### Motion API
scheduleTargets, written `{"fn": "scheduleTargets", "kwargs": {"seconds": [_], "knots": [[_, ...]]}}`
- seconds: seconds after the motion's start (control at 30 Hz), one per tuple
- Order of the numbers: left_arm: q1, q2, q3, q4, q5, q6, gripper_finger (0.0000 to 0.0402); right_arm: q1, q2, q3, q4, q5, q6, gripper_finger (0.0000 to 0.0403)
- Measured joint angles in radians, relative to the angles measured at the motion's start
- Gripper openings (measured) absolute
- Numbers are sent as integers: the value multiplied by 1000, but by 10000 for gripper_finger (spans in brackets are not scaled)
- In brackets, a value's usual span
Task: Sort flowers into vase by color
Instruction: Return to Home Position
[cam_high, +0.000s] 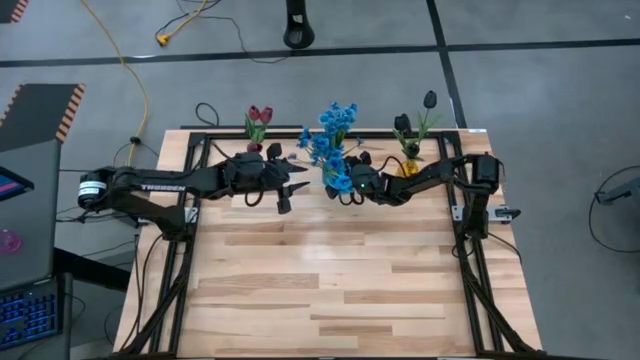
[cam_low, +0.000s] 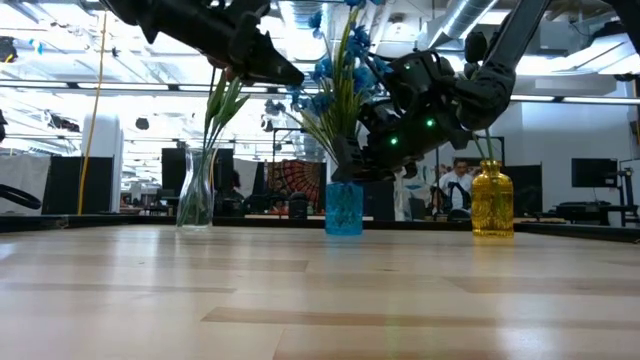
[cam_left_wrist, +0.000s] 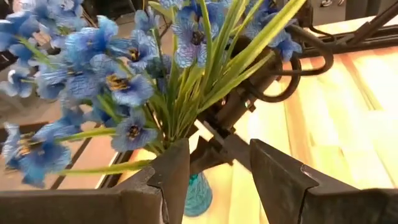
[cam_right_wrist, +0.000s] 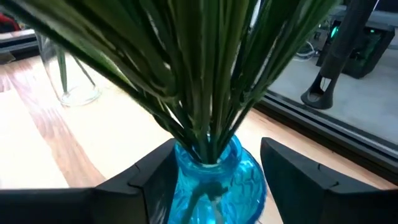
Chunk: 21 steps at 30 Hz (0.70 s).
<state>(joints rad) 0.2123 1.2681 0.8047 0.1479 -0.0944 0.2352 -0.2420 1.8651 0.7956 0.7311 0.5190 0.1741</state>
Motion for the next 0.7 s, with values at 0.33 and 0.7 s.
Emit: {"fn": "scheduleTargets", "kwargs": {"seconds": [0.33, 0.7], "knots": [[-3, -48, 1, -64, -6, 9, 155, 0, -119, 45, -334, -3, 98, 253], [-4, -113, 1, -98, -17, 27, 155, 13, -221, 49, -429, -55, 98, 253]]}}
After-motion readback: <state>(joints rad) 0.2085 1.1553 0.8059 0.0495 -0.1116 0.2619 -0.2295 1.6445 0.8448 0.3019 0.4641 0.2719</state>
